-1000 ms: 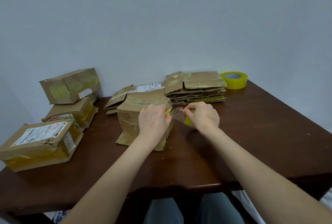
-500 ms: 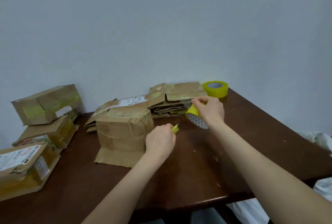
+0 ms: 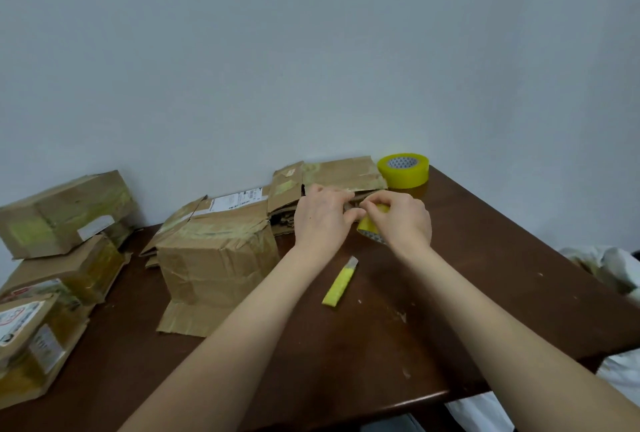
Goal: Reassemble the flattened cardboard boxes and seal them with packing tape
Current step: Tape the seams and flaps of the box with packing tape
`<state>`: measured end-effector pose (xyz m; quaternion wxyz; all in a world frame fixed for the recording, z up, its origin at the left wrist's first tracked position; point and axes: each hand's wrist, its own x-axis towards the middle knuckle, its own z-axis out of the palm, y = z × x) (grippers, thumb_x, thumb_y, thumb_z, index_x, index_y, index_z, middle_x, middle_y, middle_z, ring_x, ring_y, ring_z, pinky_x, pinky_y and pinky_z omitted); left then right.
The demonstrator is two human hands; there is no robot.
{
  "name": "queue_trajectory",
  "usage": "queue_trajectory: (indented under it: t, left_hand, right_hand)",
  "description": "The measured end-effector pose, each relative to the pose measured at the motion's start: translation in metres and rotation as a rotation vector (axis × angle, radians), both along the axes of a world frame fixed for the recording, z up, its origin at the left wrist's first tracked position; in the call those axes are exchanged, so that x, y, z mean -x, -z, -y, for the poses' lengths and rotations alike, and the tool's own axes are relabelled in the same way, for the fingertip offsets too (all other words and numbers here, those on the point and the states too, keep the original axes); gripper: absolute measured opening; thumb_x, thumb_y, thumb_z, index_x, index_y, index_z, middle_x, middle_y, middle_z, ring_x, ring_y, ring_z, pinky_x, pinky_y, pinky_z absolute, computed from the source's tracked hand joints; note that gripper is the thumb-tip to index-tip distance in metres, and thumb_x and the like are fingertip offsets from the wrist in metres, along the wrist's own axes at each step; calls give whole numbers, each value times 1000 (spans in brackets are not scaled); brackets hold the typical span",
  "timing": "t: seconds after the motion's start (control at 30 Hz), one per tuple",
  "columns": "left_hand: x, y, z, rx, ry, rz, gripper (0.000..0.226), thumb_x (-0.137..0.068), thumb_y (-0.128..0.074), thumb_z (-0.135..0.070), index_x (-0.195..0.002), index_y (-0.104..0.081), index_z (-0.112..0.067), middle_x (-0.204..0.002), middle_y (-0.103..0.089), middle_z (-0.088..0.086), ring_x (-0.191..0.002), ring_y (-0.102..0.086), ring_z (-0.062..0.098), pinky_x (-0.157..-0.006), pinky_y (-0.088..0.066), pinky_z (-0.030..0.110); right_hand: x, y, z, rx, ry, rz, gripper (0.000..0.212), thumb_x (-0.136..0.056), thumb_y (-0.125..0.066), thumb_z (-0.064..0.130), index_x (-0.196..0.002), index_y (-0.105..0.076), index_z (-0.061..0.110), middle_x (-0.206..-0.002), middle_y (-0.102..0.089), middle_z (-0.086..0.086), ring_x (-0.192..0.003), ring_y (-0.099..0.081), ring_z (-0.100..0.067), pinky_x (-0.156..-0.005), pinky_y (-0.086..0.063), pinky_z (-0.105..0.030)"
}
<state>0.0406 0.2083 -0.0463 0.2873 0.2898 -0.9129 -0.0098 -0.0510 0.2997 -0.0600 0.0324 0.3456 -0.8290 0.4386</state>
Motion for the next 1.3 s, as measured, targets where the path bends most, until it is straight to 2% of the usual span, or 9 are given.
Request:
queue_trajectory:
  t: [0.13,0.23,0.37,0.5,0.63,0.83,1.03,1.2,1.3]
  left_hand:
    - [3,4,4,-375,50,-123,20,-78,-72,-37,-95,-77,-26,-92,-74,-4,-88,-64,10,-79,-50,30]
    - [5,5,1,-441,33,-190,9,-80,-72,-30,-81,-78,-24,-67,-66,-10,-60,-52,3,-60,-38,20]
    - [12,8,0,-454,-4,-276,12,-84,-65,-21,-73,-66,-25,-62,-54,-15,-66,-50,9,-61,-35,23]
    - [12,13,1,-442,-5,-383,13,-86,-64,-17,-74,-64,-20,-65,-54,-10,-67,-49,9,-55,-32,13]
    - [10,23,-5,-359,43,-371,12,-89,-60,-14,-78,-64,-17,-73,-58,-5,-72,-51,13,-64,-39,24]
    - [4,14,15,-460,2,-281,11,-85,-65,-34,-79,-61,-27,-65,-52,-11,-70,-53,14,-61,-38,28]
    - [-11,1,13,88,-118,133,32,-98,-41,-44,-96,-61,-21,-93,-66,2,-92,-61,27,-64,-40,32]
    - [-80,-30,63,60,-303,21,32,-99,-41,-37,-101,-65,-16,-102,-68,8,-99,-60,31,-70,-41,34]
    - [-135,-39,109,-46,-411,-64,31,-98,-40,-24,-107,-68,-15,-113,-67,8,-105,-59,30,-80,-46,37]
  right_hand:
    - [3,4,-2,32,-58,-15,18,-92,-56,39,-96,-72,31,-98,-72,1,-98,-61,-24,-81,-45,-36]
    - [7,6,-2,21,-101,-25,19,-93,-56,40,-97,-71,30,-99,-71,1,-99,-61,-23,-79,-44,-35]
    - [12,14,4,63,-221,109,29,-87,-64,41,-112,-64,25,-111,-67,-1,-109,-57,-21,-88,-45,-34]
    - [15,12,3,120,-274,303,78,-79,-75,32,-145,-35,21,-110,-62,-4,-110,-54,-19,-93,-42,-33]
    - [19,13,8,-43,-230,113,53,-81,-69,37,-131,-52,32,-123,-62,-2,-118,-55,-23,-94,-46,-38]
    - [18,7,9,-59,-307,24,50,-82,-70,33,-129,-55,29,-127,-61,-1,-119,-54,-22,-96,-46,-39]
    - [10,17,18,-252,-228,-143,45,-90,-61,37,-133,-47,30,-126,-61,-4,-115,-55,-28,-86,-46,-38]
    - [4,22,23,-529,-180,-218,38,-94,-54,36,-131,-53,28,-128,-58,-3,-119,-53,-27,-94,-45,-37]
    - [-34,4,44,-279,-238,-190,39,-97,-50,36,-133,-54,23,-133,-52,-3,-125,-47,-26,-98,-41,-37]
